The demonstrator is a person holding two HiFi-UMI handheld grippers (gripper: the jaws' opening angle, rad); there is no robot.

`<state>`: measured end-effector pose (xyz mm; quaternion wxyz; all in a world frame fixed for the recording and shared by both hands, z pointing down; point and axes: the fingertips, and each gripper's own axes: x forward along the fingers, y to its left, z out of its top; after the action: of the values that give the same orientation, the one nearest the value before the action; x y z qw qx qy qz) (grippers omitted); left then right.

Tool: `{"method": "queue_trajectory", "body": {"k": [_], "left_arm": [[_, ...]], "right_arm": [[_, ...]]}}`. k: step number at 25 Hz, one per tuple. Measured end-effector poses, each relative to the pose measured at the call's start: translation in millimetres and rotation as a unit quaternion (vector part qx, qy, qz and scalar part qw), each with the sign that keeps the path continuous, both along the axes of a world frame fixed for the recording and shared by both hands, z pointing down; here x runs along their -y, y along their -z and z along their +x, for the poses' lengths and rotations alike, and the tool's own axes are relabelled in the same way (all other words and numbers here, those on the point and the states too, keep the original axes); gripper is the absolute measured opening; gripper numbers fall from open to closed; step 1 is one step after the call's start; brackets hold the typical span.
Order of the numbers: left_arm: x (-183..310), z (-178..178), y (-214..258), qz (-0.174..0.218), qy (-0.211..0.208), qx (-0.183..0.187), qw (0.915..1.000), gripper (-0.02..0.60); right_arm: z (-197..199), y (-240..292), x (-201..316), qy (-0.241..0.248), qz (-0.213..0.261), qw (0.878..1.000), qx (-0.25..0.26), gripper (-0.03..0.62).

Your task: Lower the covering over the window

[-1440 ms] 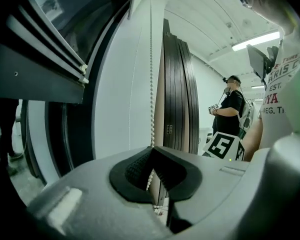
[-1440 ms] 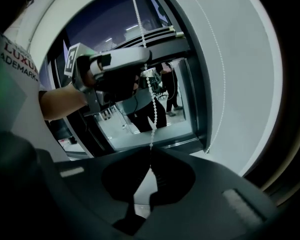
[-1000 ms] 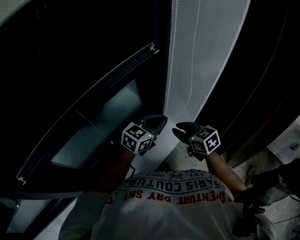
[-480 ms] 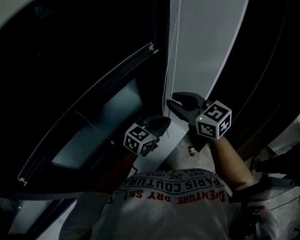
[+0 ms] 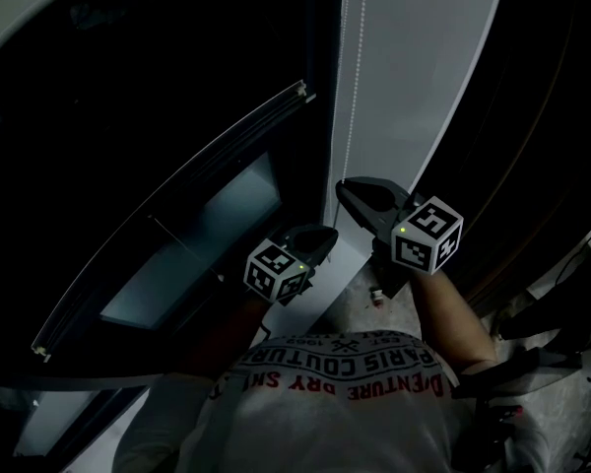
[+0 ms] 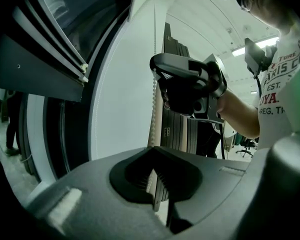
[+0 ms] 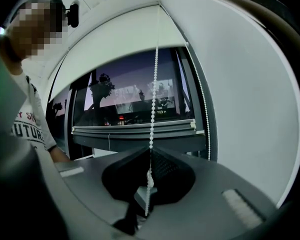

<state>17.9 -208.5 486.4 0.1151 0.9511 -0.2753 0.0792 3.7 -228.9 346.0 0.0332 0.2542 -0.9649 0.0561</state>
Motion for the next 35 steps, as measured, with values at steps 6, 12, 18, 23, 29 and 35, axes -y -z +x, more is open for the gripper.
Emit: {"method": "queue_trajectory", "body": {"k": [6,12,18,23,29,35], "left_arm": [[0,2,-15,0.0,0.001,0.018,0.9998,0.007],[3,-1,-48,-0.015,0.002,0.036,0.9992,0.007],[0,-3,-93,-0.044,0.004,0.075,0.9962,0.008],[-5,-3,-123,-0.06,0.012,0.092,0.9939,0.008],[-5,-5,-159,-0.086,0.007,0.114,0.9898,0.008],[-15,-8,-168,-0.097,0.001,0.124,0.9875,0.009]], "right_arm": [[3,-14,1,-0.005,-0.006,1.0,-0.006,0.011],[4,-49,4,-0.007,-0.036,0.999,-0.009,0.011],[5,-93,6,-0.011,-0.065,0.997,-0.032,0.011],[7,-127,8,-0.012,-0.085,0.995,-0.046,0.011],[5,-166,11,-0.011,-0.109,0.992,-0.064,0.011],[3,-180,7,-0.014,-0.121,0.991,-0.054,0.011]]}}
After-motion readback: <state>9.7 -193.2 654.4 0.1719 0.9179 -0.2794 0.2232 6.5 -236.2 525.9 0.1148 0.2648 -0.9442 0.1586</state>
